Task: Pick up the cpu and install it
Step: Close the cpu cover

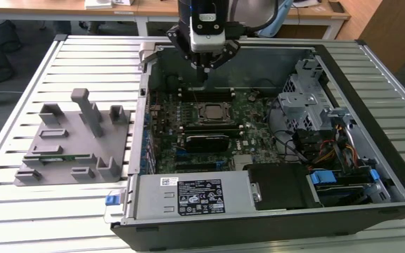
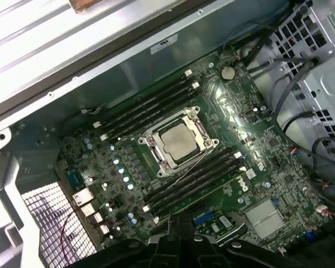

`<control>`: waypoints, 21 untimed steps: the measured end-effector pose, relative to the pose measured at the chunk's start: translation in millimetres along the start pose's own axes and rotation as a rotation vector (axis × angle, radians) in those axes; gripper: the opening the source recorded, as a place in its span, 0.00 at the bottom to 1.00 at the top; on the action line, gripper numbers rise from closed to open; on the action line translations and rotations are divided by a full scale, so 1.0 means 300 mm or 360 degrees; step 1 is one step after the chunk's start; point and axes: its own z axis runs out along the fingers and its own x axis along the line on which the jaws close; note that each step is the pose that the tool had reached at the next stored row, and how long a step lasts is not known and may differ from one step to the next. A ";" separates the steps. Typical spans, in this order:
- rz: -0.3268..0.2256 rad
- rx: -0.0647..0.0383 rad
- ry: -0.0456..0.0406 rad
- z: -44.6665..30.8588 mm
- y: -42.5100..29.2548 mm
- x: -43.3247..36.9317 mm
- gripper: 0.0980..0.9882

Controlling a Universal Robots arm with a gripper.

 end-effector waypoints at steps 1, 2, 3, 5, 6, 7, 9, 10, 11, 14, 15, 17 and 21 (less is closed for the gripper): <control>0.0028 0.0001 -0.0001 0.004 0.000 0.000 0.01; 0.0054 0.0001 -0.0002 0.008 0.000 0.000 0.01; 0.0076 0.0002 -0.0003 0.011 0.000 0.000 0.01; 0.0096 0.0003 -0.0004 0.018 0.004 -0.003 0.01; 0.0099 0.0003 -0.0004 0.024 0.008 -0.006 0.01; 0.0100 0.0003 -0.0004 0.030 0.013 -0.009 0.01; 0.0102 0.0003 -0.0003 0.043 0.024 -0.015 0.01; 0.0104 0.0004 -0.0003 0.049 0.030 -0.018 0.01; 0.0105 0.0004 -0.0003 0.055 0.036 -0.021 0.01; 0.0110 0.0004 -0.0002 0.071 0.050 -0.029 0.01; 0.0112 0.0004 -0.0002 0.076 0.055 -0.030 0.01; 0.0116 0.0005 -0.0002 0.088 0.063 -0.029 0.01; 0.0123 0.0005 -0.0002 0.113 0.073 -0.028 0.01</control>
